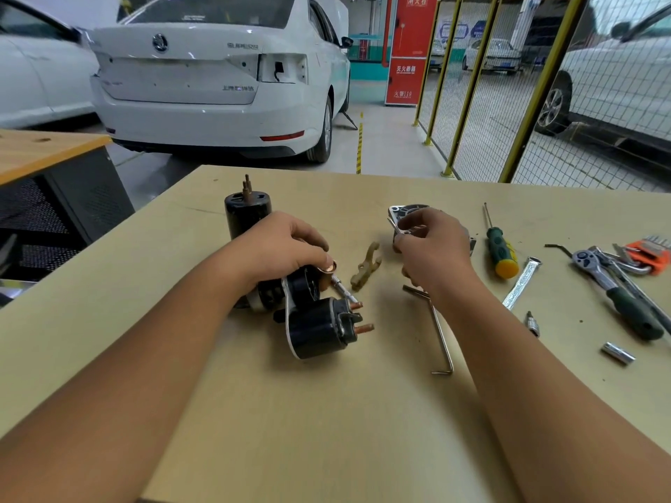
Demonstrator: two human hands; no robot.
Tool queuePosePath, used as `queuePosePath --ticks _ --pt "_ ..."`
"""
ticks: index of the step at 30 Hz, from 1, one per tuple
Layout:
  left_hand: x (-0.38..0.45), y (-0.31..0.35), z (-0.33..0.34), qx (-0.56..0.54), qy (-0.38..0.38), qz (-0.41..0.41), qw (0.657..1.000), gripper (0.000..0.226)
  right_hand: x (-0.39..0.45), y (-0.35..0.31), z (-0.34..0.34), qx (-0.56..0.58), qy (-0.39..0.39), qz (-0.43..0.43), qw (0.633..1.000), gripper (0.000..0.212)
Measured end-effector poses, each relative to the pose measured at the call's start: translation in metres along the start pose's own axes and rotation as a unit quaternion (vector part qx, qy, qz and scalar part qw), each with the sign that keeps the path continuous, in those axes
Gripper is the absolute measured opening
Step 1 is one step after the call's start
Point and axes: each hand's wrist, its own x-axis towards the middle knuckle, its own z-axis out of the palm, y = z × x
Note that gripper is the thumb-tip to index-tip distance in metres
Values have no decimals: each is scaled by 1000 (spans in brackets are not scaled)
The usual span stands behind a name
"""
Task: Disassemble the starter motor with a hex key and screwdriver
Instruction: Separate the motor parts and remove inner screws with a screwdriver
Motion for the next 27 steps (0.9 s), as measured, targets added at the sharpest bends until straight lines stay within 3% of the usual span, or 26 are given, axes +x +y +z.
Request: queuePosePath --ticks 4,9,14,21,23,27 --pt "-4 -1 -13 14 -21 32 999 30 0 3 -3 -64 5 -46 997 27" --pt "-14 -9 -50 47 -146 55 987 56 -2 4 -2 -98 -24 -63 993 19" --pt "-16 -19 -64 77 -233 44 969 78 -1 4 -2 -93 0 -57 994 18" --pt "-15 -18 -61 139 -246 45 958 90 0 -4 -5 -16 24 -54 998 12" --pt "-15 -17 -58 155 -243 45 957 84 -6 -11 -6 18 -8 -84 996 11" --pt "-14 -16 -59 168 -237 39 956 82 -25 -25 -1 22 -143 -168 975 6"
